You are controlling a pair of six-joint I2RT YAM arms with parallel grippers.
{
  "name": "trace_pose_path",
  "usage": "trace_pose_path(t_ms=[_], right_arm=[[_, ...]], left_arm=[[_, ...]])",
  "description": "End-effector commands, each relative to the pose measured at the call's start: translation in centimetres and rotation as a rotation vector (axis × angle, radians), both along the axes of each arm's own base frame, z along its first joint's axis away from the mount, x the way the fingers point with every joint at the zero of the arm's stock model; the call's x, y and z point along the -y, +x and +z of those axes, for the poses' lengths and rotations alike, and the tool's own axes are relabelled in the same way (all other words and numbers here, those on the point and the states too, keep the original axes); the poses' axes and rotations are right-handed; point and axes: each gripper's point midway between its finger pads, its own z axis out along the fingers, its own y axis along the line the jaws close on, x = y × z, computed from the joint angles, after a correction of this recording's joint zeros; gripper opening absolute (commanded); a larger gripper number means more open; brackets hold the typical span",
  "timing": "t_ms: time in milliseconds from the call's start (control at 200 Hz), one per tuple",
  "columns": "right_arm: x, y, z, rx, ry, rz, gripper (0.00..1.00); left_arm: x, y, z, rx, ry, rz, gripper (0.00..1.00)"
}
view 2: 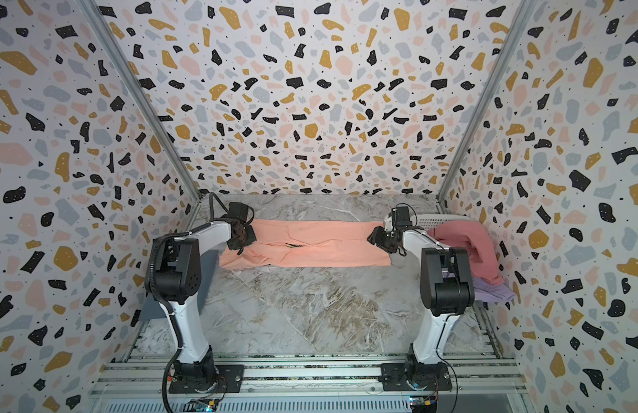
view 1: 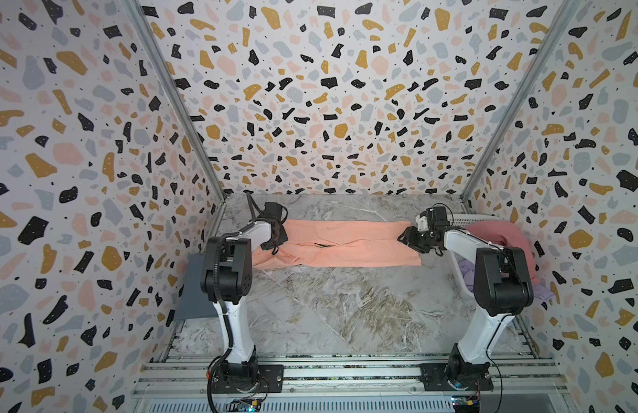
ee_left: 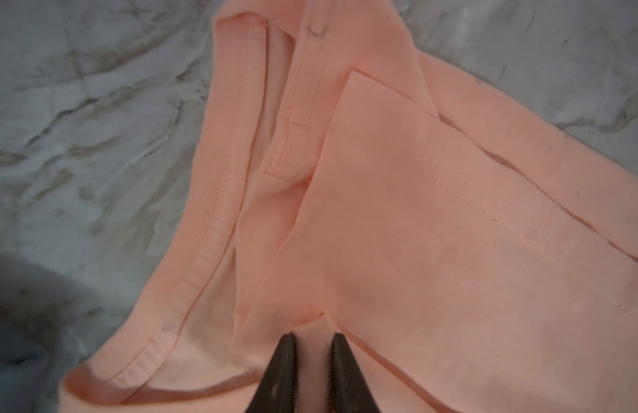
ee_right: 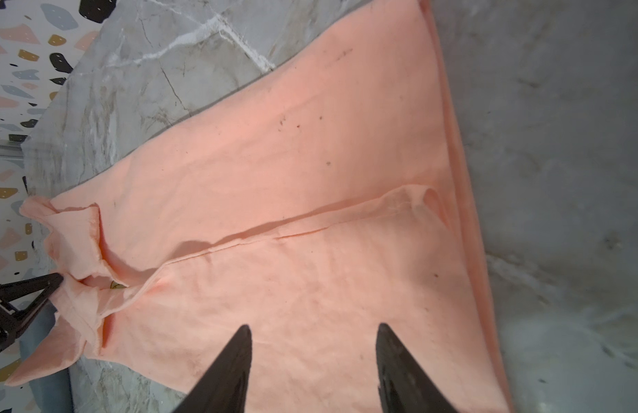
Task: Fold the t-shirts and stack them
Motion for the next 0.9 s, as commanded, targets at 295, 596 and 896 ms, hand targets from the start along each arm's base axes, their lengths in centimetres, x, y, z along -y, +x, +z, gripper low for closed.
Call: trace_pose_path(t_ms=[295,596,896], right_arm=[[0.5,0.6,0.2,0.008,-0.019,-0.008,0.56],[1.2,0.4,0.1,0.006,-0.026,-0.011,0.56],[1.9,-0.3,0.2,0.004,-0.028,-0.016,0.56]], left_arm=[[0.9,0.5,8.1,0.107,0.044,-0.047,0.04],[2.9,6.6,11.8,0.232,0.058,-0.189,0.05],[0.3,7.2,11.0,0.140,0.223,-0.145,0.56]])
